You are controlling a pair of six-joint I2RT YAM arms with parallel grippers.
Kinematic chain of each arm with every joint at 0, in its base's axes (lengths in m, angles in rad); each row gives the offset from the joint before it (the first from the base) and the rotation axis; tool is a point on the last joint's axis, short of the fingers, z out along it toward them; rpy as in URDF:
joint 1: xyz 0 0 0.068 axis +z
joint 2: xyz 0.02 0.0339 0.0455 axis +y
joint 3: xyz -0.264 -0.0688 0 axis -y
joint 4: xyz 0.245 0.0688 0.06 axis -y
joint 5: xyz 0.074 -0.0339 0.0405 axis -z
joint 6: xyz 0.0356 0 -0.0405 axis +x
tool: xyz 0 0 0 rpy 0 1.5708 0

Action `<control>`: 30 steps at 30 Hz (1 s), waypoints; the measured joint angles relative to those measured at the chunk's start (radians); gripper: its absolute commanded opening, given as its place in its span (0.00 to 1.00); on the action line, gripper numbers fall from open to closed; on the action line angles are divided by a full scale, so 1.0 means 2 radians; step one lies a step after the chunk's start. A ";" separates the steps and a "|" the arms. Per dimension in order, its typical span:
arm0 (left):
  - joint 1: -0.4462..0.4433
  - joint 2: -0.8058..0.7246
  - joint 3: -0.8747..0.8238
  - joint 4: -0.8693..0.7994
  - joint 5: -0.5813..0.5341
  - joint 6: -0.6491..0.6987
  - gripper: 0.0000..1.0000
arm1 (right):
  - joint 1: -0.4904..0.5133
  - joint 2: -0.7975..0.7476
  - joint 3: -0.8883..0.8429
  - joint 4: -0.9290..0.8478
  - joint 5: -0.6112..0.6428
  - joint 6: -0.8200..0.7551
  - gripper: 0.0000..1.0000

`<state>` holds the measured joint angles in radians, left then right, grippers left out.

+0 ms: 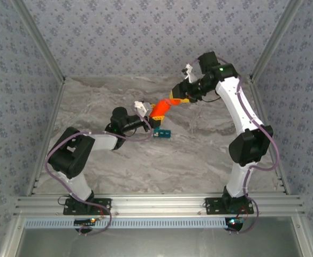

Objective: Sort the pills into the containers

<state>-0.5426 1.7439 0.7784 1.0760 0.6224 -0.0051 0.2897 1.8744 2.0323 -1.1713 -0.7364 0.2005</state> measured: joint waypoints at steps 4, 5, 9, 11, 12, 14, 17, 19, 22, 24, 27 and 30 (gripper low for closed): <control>0.000 0.000 0.005 -0.003 0.009 0.000 0.00 | 0.006 0.000 -0.001 -0.004 -0.007 -0.007 0.46; 0.001 0.000 0.006 -0.003 0.010 0.000 0.00 | 0.008 0.000 -0.001 -0.004 -0.008 -0.009 0.46; 0.002 0.000 0.009 -0.005 0.017 0.002 0.00 | 0.014 0.000 -0.005 -0.007 -0.014 -0.017 0.46; 0.002 0.000 0.009 -0.005 0.022 0.002 0.00 | 0.015 0.000 -0.005 -0.009 -0.018 -0.019 0.46; 0.002 0.000 0.010 -0.007 0.024 0.002 0.00 | 0.016 0.000 -0.006 -0.010 -0.020 -0.021 0.46; 0.003 0.000 0.010 -0.011 0.031 0.005 0.00 | 0.016 0.000 -0.006 -0.012 -0.022 -0.026 0.46; 0.004 -0.001 0.013 -0.031 0.044 0.016 0.00 | 0.015 0.002 -0.006 -0.018 -0.027 -0.036 0.46; 0.005 -0.002 0.016 -0.050 0.055 0.028 0.00 | 0.015 0.004 -0.006 -0.021 -0.031 -0.043 0.46; 0.006 -0.008 0.021 -0.084 0.071 0.043 0.00 | 0.018 0.007 -0.007 -0.025 -0.035 -0.055 0.46; 0.007 -0.012 0.022 -0.100 0.076 0.050 0.00 | 0.018 0.008 -0.009 -0.030 -0.037 -0.061 0.46; 0.007 -0.016 0.022 -0.111 0.081 0.055 0.00 | 0.019 0.009 -0.013 -0.036 -0.039 -0.072 0.45; 0.007 -0.016 0.022 -0.116 0.086 0.057 0.00 | 0.018 0.009 -0.019 -0.042 -0.043 -0.083 0.45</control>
<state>-0.5282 1.7126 0.8227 0.8444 0.7948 0.1085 0.3256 1.8915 1.9949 -1.2545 -0.8215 0.0349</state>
